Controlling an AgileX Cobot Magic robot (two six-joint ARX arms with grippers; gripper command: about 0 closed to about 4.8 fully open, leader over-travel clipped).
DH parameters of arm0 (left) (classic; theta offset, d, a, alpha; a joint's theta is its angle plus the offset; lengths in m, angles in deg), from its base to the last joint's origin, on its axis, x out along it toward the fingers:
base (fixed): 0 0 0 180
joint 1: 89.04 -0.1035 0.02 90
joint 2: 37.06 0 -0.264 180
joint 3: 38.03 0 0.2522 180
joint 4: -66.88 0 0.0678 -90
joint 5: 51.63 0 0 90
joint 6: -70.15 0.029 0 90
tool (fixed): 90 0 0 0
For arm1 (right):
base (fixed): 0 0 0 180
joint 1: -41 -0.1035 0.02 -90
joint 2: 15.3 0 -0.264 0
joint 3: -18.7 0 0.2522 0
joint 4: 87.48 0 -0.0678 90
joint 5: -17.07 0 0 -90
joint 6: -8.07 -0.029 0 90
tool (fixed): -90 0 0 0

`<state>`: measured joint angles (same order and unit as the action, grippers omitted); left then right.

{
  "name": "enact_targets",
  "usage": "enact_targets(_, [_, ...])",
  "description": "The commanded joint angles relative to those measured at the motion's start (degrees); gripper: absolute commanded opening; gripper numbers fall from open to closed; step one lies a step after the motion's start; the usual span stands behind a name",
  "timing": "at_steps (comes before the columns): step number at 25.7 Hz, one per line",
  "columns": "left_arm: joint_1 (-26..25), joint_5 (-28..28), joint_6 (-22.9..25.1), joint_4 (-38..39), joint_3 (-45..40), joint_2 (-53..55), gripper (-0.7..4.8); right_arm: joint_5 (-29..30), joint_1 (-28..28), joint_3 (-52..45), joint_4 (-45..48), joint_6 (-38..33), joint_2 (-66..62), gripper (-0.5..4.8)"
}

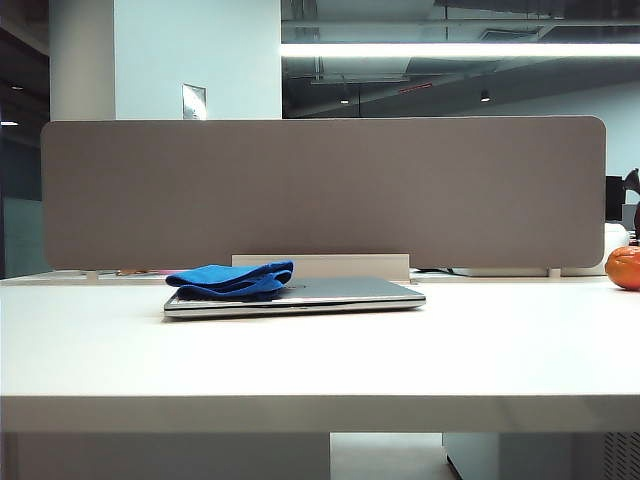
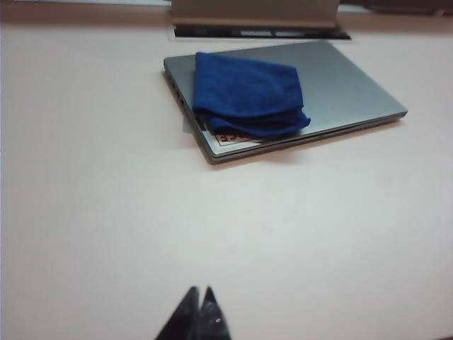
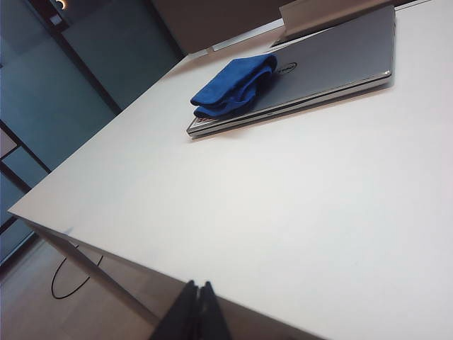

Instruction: Pick up the blue rag and put it over the laptop.

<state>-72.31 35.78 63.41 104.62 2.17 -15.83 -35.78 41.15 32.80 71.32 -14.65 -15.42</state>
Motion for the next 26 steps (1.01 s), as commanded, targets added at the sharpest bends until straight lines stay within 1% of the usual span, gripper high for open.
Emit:
enact_targets(1, [-0.07, 0.26, -0.79, 0.94, -0.44, -1.79, -0.06, 0.07, -0.04, -0.24, 0.81, 0.22, 0.13, 0.22])
enact_targets(8, [-0.07, 0.22, -0.72, 1.7, -0.46, -2.51, -0.06, 0.07, -0.04, -0.24, 0.81, 0.22, 0.13, 0.23])
enact_targets(9, [-0.07, 0.17, 0.15, 1.68, -0.46, -2.51, -0.06, 0.07, -0.04, -0.24, 0.81, 0.22, 0.13, 0.23])
enact_targets(11, [-0.07, -1.36, 1.68, 1.64, -0.48, -2.51, -0.06, 0.07, -0.04, -0.24, 0.81, 0.22, 0.13, 0.23])
enact_targets(13, [-0.09, -2.49, 1.84, 1.16, -0.68, -2.51, -0.06, 0.07, -0.04, -0.24, 0.81, 0.22, 0.13, 0.23])
enact_targets(15, [-0.9, -2.97, 2.23, -1.38, -1.84, -2.51, -0.06, 0.07, -0.04, -0.24, 0.81, 0.22, 0.13, 0.23])
enact_targets(18, [-4.68, -1.73, 1.77, -6.51, -4.92, -2.51, -0.06, 0.07, -0.04, -0.22, 0.81, 0.22, 0.13, 0.22])
enact_targets(22, [-10.12, 2.75, 1.6, -14.21, -10.05, -2.6, -0.06, 0.07, -0.04, -0.24, 0.81, 0.22, 0.13, 0.23])
enact_targets(23, [-12.37, 4.31, 1.62, -17.09, -12.35, -3.32, -0.06, 0.07, -0.04, -0.22, 0.81, 0.22, 0.13, 0.23])
enact_targets(24, [-13.62, 4.33, 1.6, -19.19, -14.4, -4.46, -0.06, 0.07, -0.04, -0.24, 0.81, 0.22, 0.13, 0.22])
enact_targets(26, [-14.51, 4.31, 1.66, -21.57, -16.61, -6.25, -0.06, 0.07, -0.04, -0.22, 0.81, 0.22, 0.13, 0.22])
